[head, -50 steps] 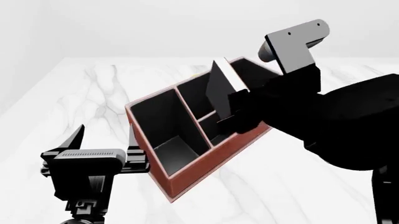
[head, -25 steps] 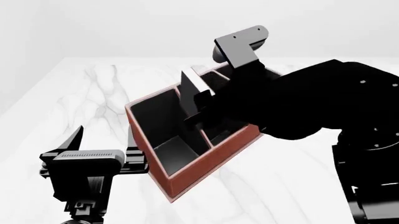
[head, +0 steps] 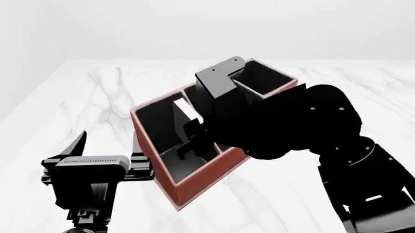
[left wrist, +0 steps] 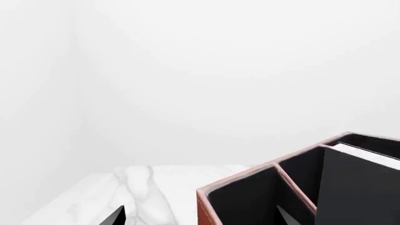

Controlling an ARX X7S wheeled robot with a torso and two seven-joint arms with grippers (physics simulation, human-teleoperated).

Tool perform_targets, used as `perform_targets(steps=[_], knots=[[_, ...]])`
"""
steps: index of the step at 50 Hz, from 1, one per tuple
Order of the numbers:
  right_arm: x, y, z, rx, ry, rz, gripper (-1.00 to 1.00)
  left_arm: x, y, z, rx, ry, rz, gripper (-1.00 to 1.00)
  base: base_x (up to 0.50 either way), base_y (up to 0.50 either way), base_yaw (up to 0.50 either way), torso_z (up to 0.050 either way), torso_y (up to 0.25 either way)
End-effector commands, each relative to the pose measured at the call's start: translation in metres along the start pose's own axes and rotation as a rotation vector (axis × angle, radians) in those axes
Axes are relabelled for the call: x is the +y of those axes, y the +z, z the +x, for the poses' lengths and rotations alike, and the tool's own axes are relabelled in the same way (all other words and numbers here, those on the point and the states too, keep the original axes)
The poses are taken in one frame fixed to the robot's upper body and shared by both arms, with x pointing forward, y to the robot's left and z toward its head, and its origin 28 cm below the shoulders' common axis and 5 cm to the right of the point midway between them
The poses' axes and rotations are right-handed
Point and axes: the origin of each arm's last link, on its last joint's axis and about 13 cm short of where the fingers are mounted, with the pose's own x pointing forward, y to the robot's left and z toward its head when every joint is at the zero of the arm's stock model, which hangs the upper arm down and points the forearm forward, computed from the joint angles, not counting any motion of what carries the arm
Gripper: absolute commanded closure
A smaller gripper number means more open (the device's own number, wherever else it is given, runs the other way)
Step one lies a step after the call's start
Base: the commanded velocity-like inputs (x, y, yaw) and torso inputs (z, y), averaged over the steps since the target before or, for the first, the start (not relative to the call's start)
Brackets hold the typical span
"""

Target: Pick up the book and place it in the left compartment of the caddy.

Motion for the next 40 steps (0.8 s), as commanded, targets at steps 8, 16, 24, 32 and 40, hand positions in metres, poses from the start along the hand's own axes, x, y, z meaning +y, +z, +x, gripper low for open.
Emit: perform_targets(steps=[8,16,24,32,40], knots=[[0.002,-0.008,0.034,0.007,-0.032,0.012,1.00,0.001,-0.001,-0.001,0.002,0.000,0.001,-1.00,0.00,0.00,0.00,0.000,0.001],[-0.001,-0.016,0.052,0.030,-0.050,0.024,1.00,0.001,-0.002,-0.001,0.005,-0.001,0.001,-1.00,0.00,0.00,0.00,0.002,0.001],[-0.004,-0.021,0.064,0.048,-0.052,0.037,1.00,0.000,-0.003,-0.001,0.008,-0.003,0.000,-1.00,0.00,0.00,0.00,0.000,0.001],[-0.004,-0.023,0.072,0.053,-0.059,0.031,1.00,0.000,-0.002,0.000,0.007,-0.005,0.000,-1.00,0.00,0.00,0.00,0.000,0.001],[-0.005,-0.023,0.078,0.026,-0.033,0.053,1.00,0.001,-0.002,0.000,0.007,-0.005,0.000,-1.00,0.00,0.00,0.00,0.000,0.001]])
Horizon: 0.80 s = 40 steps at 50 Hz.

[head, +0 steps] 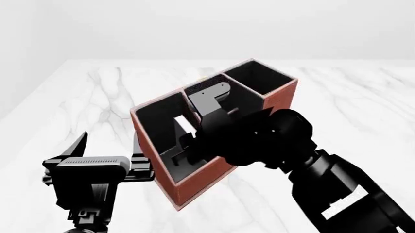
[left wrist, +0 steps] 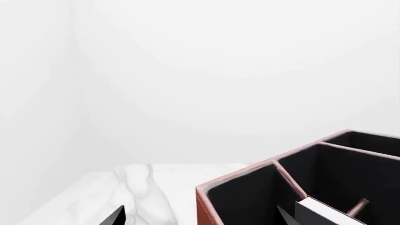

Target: Pick up the book and place it in the left compartment of the caddy.

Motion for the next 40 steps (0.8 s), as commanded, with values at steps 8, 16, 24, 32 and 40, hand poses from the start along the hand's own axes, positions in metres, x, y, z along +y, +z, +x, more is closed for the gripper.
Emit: perform_targets(steps=[8,16,24,32,40], knots=[[-0.006,0.005,0.015,-0.078,-0.001,0.025,1.00,0.000,-0.002,0.000,0.004,-0.002,-0.003,-1.00,0.00,0.00,0.00,0.000,0.001],[-0.007,-0.001,0.024,-0.062,-0.011,0.030,1.00,0.000,-0.003,-0.001,0.006,0.000,-0.004,-1.00,0.00,0.00,0.00,0.000,0.000],[-0.007,-0.007,0.032,-0.044,-0.029,0.026,1.00,0.000,-0.003,-0.001,0.007,-0.001,-0.004,-1.00,0.00,0.00,0.00,0.000,0.001],[-0.008,-0.011,0.038,-0.029,-0.037,0.028,1.00,0.000,-0.004,-0.002,0.008,-0.001,-0.005,-1.00,0.00,0.00,0.00,0.001,0.001],[-0.007,-0.016,0.042,-0.019,-0.034,0.024,1.00,0.000,-0.003,-0.002,0.008,-0.003,-0.005,-1.00,0.00,0.00,0.00,0.000,0.001]])
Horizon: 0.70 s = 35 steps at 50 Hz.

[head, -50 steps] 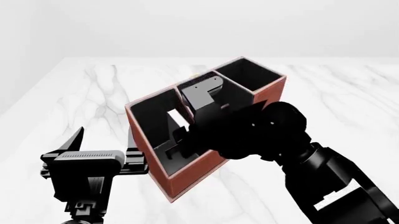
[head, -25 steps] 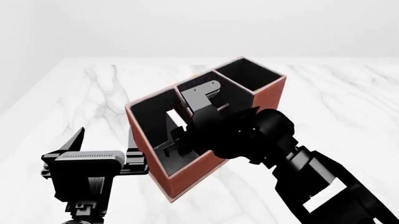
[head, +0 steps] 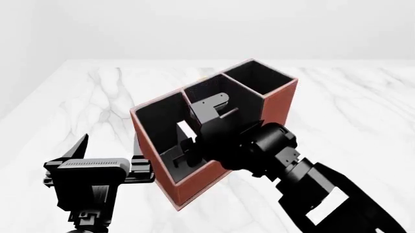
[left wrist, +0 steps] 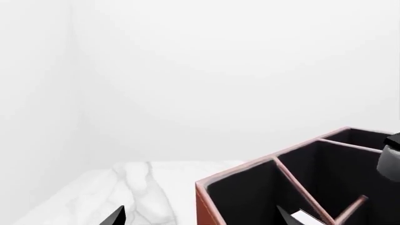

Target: Pick up the book and place it in the left compartment of the caddy.

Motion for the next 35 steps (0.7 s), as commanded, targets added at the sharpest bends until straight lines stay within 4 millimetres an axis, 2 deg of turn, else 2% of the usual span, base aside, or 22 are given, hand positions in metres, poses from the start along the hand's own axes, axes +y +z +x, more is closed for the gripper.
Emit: perform_targets(steps=[1,21,22,35], knots=[[-0.0021,0.0016,0.0035,-0.021,-0.017,-0.016,1.00,0.0002,0.0002,-0.0002,0.000,-0.001,0.000,-1.00,0.00,0.00,0.00,0.000,0.000],[-0.0011,0.0033,0.0021,-0.028,-0.003,-0.009,1.00,0.0005,-0.0004,-0.0001,0.002,0.000,-0.001,-1.00,0.00,0.00,0.00,0.000,0.002],[-0.0012,0.0032,0.0022,-0.028,-0.003,-0.010,-1.00,0.0006,-0.0003,-0.0001,0.001,0.001,-0.001,-1.00,0.00,0.00,0.00,0.010,0.000],[-0.0008,0.0040,0.0005,-0.033,-0.003,-0.015,-1.00,0.0007,-0.0007,-0.0007,0.001,0.002,-0.002,-1.00,0.00,0.00,0.00,0.000,0.000]])
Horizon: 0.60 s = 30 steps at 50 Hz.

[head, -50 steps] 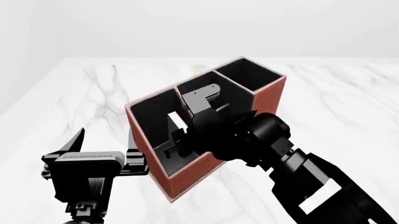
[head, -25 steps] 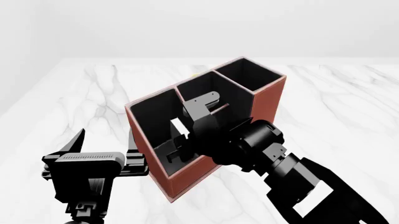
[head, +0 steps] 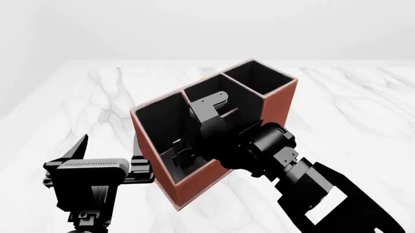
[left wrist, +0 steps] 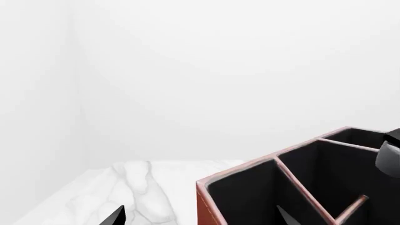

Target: Pick up the book and place it in the left compartment of the caddy.

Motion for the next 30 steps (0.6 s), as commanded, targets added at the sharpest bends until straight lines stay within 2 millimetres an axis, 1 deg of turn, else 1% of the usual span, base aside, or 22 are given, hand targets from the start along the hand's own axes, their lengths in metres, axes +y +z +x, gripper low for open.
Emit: perform_targets(steps=[1,7,11,14,15,16,18,19,20,22,25,27,28,30], knots=[[0.000,0.003,-0.002,-0.014,-0.002,-0.009,-1.00,0.000,0.000,0.000,0.000,0.001,-0.001,-1.00,0.00,0.00,0.00,0.000,0.000],[-0.001,0.007,-0.006,-0.025,-0.012,-0.007,-1.00,0.001,0.000,-0.001,-0.001,0.005,-0.001,-1.00,0.00,0.00,0.00,0.000,0.000],[-0.002,0.013,-0.014,-0.044,-0.013,-0.004,-1.00,0.001,0.000,-0.001,0.000,0.004,0.000,-1.00,0.00,0.00,0.00,0.000,0.000],[-0.005,0.028,-0.034,-0.094,-0.026,0.014,-1.00,0.001,0.001,-0.001,-0.002,0.005,0.000,-1.00,0.00,0.00,0.00,0.000,0.000],[-0.006,0.035,-0.044,-0.132,-0.048,0.004,-1.00,0.001,0.001,-0.001,-0.003,0.006,-0.001,-1.00,0.00,0.00,0.00,0.000,0.000],[-0.006,0.038,-0.051,-0.151,-0.044,0.013,-1.00,0.001,0.001,-0.001,-0.002,0.006,-0.001,-1.00,0.00,0.00,0.00,0.000,0.000],[-0.008,0.047,-0.072,-0.189,-0.040,0.025,-1.00,0.001,0.002,-0.001,-0.004,0.006,-0.001,-1.00,0.00,0.00,0.00,0.000,0.000],[-0.008,0.049,-0.078,-0.214,-0.037,0.033,-1.00,0.001,0.002,-0.001,-0.005,0.007,0.000,-1.00,0.00,0.00,0.00,0.000,0.000],[-0.010,0.051,-0.090,-0.233,-0.036,0.032,-1.00,0.001,0.003,-0.001,-0.006,0.006,0.000,-1.00,0.00,0.00,0.00,0.000,0.000],[-0.011,0.050,-0.102,-0.254,-0.033,0.042,-1.00,0.001,0.003,-0.001,-0.008,0.007,0.001,-1.00,0.00,0.00,0.00,0.000,0.000],[-0.016,0.046,-0.113,-0.283,-0.049,0.057,-1.00,0.001,0.005,-0.001,-0.012,0.007,0.002,-1.00,0.00,0.00,0.00,0.000,0.000],[-0.019,0.040,-0.115,-0.306,-0.082,0.058,-1.00,0.001,0.005,-0.001,-0.013,0.008,0.002,-1.00,0.00,0.00,0.00,0.000,0.000],[-0.021,0.034,-0.118,-0.318,-0.073,0.077,-1.00,0.001,0.005,-0.001,-0.013,0.008,0.002,-1.00,0.00,0.00,0.00,0.000,0.000],[-0.023,0.024,-0.116,-0.374,-0.172,0.055,-1.00,0.001,0.005,-0.001,-0.013,0.008,0.001,-1.00,0.00,0.00,0.00,0.000,0.000]])
